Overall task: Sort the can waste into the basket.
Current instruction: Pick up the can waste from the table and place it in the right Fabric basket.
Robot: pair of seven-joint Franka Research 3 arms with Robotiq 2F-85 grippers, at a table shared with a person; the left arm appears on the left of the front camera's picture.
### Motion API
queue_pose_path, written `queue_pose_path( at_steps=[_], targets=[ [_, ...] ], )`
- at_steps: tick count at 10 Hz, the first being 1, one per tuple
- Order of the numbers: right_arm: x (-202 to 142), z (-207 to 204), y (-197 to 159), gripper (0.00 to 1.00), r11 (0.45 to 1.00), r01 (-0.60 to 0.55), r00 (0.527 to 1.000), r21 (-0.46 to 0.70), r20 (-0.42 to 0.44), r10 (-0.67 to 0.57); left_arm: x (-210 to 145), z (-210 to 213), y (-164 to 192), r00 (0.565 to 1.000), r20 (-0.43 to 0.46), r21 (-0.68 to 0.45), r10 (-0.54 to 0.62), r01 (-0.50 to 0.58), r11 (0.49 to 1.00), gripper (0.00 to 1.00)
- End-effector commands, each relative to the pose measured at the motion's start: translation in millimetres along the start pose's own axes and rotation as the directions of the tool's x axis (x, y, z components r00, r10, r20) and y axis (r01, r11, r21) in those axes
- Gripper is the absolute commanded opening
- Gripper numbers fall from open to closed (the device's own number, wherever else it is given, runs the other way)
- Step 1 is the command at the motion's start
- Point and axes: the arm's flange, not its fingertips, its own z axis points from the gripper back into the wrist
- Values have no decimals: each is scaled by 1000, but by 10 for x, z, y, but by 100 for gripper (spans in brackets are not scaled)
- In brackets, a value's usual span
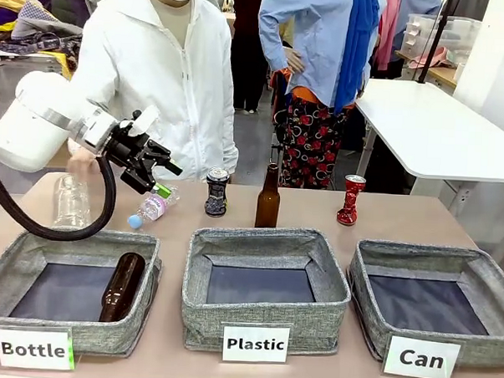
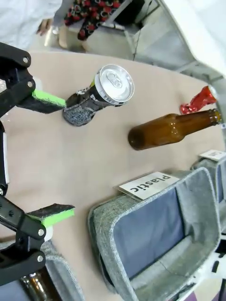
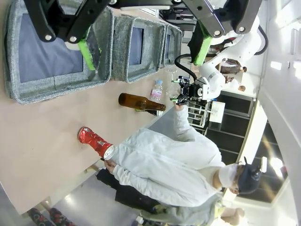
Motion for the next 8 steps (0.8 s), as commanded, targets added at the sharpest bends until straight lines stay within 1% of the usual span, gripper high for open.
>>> queue_pose_path(
  at_steps=[1, 2, 3, 4, 5, 6, 7, 8],
  targets=[
    [27, -12, -5, 100, 999, -24, 1000, 25, 17, 24, 262, 616, -551, 998, 23, 54, -62, 61, 997, 100],
    [27, -12, -5, 100, 999, -24, 1000, 25, 17, 24, 420, 1116, -979, 998, 28, 104, -61, 57, 993, 100],
    [27, -12, -5, 100, 999, -24, 1000, 25, 17, 24, 563, 1391, -1416, 993, 65, 68, -101, 96, 993, 100],
    [27, -12, -5, 100, 999, -24, 1000, 25, 17, 24, 669, 1536, -1874, 990, 101, -7, -102, 103, 995, 100],
    [27, -12, -5, 100, 999, -24, 1000, 25, 17, 24, 683, 1603, -2269, 981, 158, -51, -114, 123, 991, 100],
    [27, -12, -5, 100, 999, -24, 1000, 25, 17, 24, 658, 1607, -2640, 984, 148, -32, -99, 105, 994, 100],
    [27, -12, -5, 100, 999, -24, 1000, 25, 17, 24, 574, 1734, -2896, 988, 146, 65, -54, 45, 997, 100],
    [27, -12, -5, 100, 999, -24, 1000, 25, 17, 24, 430, 1984, -3094, 984, 176, 165, -9, -21, 986, 100]
  ],
)
